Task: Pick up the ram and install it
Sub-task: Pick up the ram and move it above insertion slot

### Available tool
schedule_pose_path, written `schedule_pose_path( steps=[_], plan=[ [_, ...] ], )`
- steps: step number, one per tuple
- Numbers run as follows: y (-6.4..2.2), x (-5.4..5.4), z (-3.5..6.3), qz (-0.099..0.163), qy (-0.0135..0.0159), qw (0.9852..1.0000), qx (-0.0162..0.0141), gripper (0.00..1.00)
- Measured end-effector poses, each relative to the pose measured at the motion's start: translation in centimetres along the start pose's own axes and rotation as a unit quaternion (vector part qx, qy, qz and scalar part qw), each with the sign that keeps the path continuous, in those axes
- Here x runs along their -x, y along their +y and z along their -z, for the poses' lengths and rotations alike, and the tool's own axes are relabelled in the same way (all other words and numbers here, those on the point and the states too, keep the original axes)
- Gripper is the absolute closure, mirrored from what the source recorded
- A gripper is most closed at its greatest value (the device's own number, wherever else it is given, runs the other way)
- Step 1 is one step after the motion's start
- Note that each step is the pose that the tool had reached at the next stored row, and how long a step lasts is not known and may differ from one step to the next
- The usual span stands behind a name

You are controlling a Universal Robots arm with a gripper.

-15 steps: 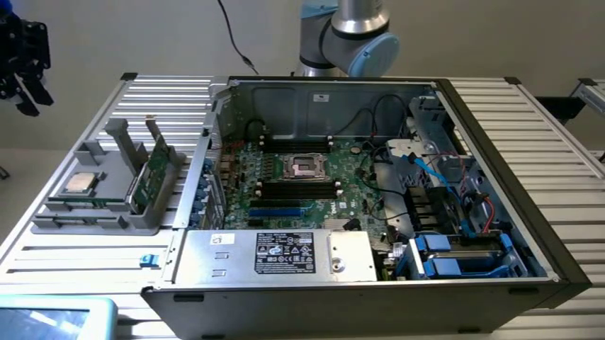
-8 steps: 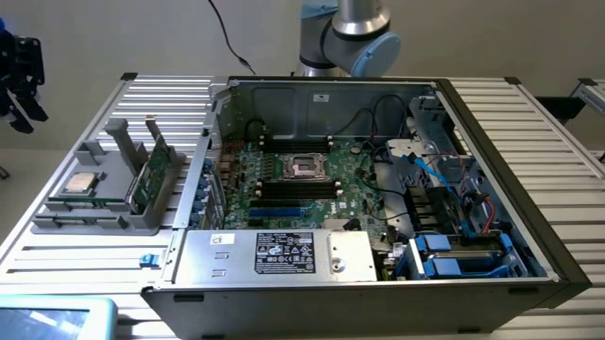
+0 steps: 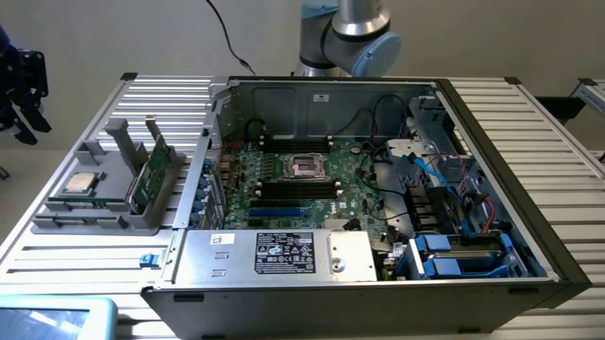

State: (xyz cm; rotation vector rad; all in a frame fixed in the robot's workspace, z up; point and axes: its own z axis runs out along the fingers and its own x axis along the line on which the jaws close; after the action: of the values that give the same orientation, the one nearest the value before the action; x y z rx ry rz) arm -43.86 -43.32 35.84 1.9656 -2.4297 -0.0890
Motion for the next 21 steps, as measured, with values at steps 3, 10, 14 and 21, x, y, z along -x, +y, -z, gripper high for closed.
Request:
schedule_pose_path(
  steps=[3,10,14,21],
  plan=[
    [-0.06,-0.1,-0.54,0.0,0.0,1.0,0.0,0.68],
    [-0.17,-0.4,-1.8,0.0,0.0,1.0,0.0,0.68],
    [-0.25,-0.6,-2.52,-0.001,-0.0001,1.0,0.0,0.68],
    [-0.39,-1.2,-3.78,-0.009,-0.0005,1.0,-0.0003,0.68]
  ],
)
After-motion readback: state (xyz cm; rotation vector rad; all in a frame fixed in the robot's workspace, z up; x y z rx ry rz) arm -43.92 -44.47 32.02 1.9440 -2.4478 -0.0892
